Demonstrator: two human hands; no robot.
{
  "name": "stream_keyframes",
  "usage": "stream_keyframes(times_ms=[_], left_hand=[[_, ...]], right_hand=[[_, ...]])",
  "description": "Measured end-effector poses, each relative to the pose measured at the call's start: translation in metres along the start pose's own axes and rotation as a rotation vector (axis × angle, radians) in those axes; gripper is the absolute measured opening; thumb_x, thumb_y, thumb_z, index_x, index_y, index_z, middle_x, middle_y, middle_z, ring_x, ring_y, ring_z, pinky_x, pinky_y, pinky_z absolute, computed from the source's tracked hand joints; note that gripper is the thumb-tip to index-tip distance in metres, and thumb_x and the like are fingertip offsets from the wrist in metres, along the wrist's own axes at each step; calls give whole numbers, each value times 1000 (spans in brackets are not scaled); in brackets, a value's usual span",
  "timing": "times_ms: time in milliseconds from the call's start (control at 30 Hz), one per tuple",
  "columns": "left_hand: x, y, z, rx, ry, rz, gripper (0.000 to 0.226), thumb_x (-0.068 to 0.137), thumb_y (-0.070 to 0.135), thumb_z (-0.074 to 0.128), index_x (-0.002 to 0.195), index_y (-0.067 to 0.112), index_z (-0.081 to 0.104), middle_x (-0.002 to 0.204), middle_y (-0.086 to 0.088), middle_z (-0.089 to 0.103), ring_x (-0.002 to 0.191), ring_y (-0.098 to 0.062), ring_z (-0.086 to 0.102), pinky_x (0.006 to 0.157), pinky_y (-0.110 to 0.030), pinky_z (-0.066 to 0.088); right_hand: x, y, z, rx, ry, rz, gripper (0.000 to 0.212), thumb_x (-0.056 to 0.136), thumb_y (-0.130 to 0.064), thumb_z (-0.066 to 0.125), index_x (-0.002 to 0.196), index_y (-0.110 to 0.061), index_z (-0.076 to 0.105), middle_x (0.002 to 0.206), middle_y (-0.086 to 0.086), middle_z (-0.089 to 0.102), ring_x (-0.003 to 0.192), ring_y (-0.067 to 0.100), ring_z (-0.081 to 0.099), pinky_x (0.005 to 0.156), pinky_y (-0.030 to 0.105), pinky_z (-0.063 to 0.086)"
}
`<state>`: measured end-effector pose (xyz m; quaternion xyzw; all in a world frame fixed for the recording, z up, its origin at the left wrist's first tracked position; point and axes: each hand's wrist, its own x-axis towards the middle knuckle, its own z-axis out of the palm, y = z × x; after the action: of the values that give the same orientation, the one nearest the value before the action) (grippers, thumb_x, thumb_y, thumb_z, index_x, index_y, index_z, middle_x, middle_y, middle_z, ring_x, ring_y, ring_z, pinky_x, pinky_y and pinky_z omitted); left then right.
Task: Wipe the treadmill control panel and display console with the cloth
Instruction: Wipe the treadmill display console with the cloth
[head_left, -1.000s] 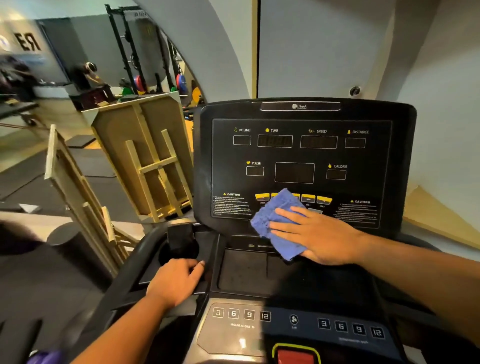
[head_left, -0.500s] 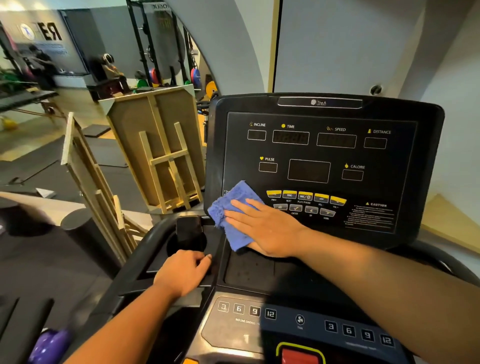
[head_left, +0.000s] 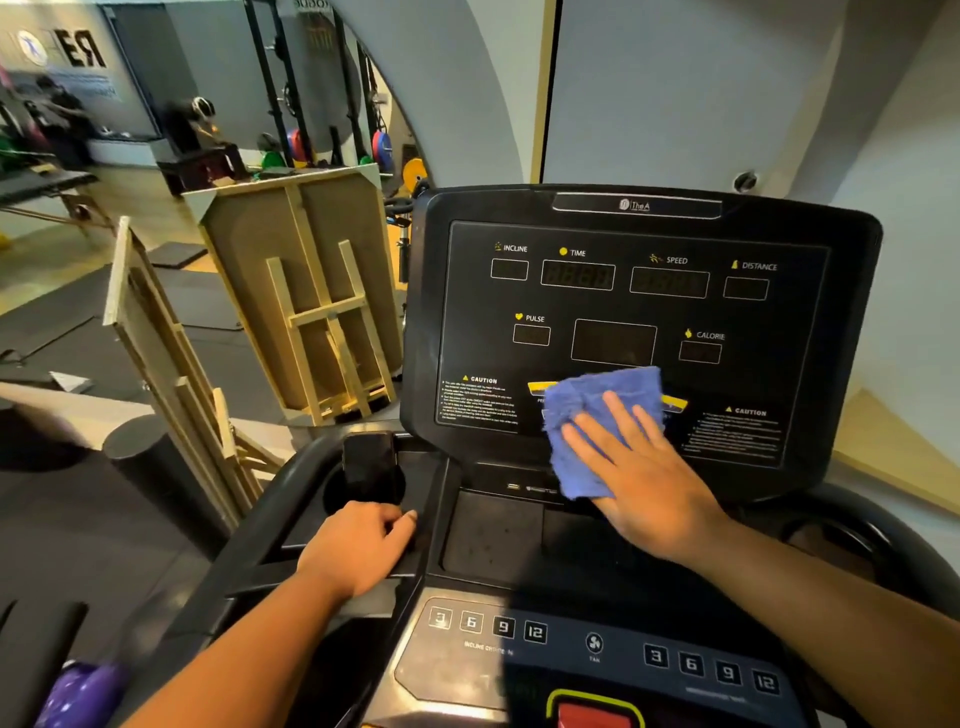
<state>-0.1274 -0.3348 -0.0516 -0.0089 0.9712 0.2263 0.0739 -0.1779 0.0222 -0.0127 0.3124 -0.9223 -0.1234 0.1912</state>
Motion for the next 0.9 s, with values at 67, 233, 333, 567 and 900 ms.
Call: stream_keyframes(times_ms=[67,233,333,567,900], left_hand=[[0,1,0,11,-7,-5,42,106,50,41,83,30,70,70,5,72,67,-5,68,66,-23,51],[0,2,-1,71,23,-12,44,105,51,42,82,26,71,71,4,72,68,-7,66,69,-31,52],[-1,3,-1,69,16,-10,45,105,51,42,82,26,72,71,6,72,68,-5,66,68,-30,52],[-4,6,-3,52,22,-9,46,106,50,43,78,27,71,68,6,72,66,-4,66,64,-24,49],[-4,7,-1,50,28,-22,46,105,49,44,74,28,72,70,7,73,69,-6,67,71,-32,54]], right_hand=[[35,-29,5,21,-16,-134,67,98,-49,35,157,-17,28,164,7,24,153,39,8,122,54,9],[32,-32,9,41,-7,-128,65,100,-44,36,157,-15,27,166,6,20,154,31,7,125,47,7],[-24,-3,11,65,-14,-37,66,93,-34,41,155,-13,34,163,7,29,154,28,15,124,45,15],[-118,45,9,179,-18,391,84,82,-24,74,154,-18,31,161,6,33,152,28,19,119,49,26],[-53,20,10,47,-38,17,63,101,-44,37,159,-22,24,166,1,16,155,29,4,125,46,6]])
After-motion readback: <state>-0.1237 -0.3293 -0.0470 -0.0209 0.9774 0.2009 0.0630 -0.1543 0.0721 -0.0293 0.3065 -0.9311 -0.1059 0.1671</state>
